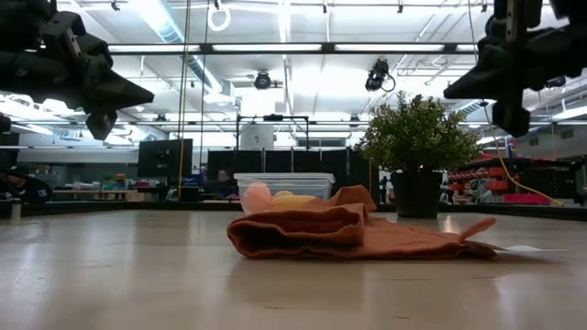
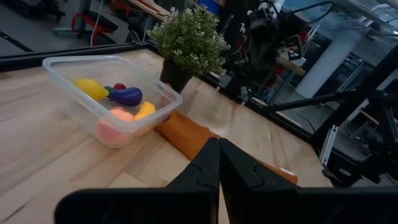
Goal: Pick and placing Produce into tupperware
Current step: Return to Home Position
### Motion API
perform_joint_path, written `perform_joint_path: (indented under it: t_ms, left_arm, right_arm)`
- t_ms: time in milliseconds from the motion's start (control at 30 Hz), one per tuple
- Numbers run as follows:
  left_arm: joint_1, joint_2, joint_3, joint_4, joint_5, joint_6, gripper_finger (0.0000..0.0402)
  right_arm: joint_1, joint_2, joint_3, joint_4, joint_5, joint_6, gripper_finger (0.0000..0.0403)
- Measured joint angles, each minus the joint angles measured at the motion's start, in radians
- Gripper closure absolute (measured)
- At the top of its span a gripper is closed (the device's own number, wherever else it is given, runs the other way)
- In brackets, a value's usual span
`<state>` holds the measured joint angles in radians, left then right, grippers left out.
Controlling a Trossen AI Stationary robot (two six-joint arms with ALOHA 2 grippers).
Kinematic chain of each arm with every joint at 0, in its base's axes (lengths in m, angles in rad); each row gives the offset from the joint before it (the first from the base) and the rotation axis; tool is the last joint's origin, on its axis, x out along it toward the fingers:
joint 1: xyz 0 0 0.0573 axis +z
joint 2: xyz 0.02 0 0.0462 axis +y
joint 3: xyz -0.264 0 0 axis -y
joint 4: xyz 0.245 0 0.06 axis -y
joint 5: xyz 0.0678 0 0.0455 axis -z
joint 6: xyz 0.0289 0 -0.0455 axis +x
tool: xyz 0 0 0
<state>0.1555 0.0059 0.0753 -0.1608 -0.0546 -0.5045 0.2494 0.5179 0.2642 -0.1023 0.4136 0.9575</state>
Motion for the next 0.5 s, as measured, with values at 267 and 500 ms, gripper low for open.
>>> perform_joint_path:
  t_ms: [267,500]
  left_arm:
    - [0.0,0.0,0.0,0.001,-0.026,0.001,0.0383]
    - [0.0,0.0,0.0,0.001,-0.043,0.003,0.0391]
  right_arm:
    - [-0.166,-0.093,-0.096,0.218,-0.234,-0.153,0.0403]
    - [-0.328,-0.097,-0.106,0.227,-0.45,-0.225,0.0403]
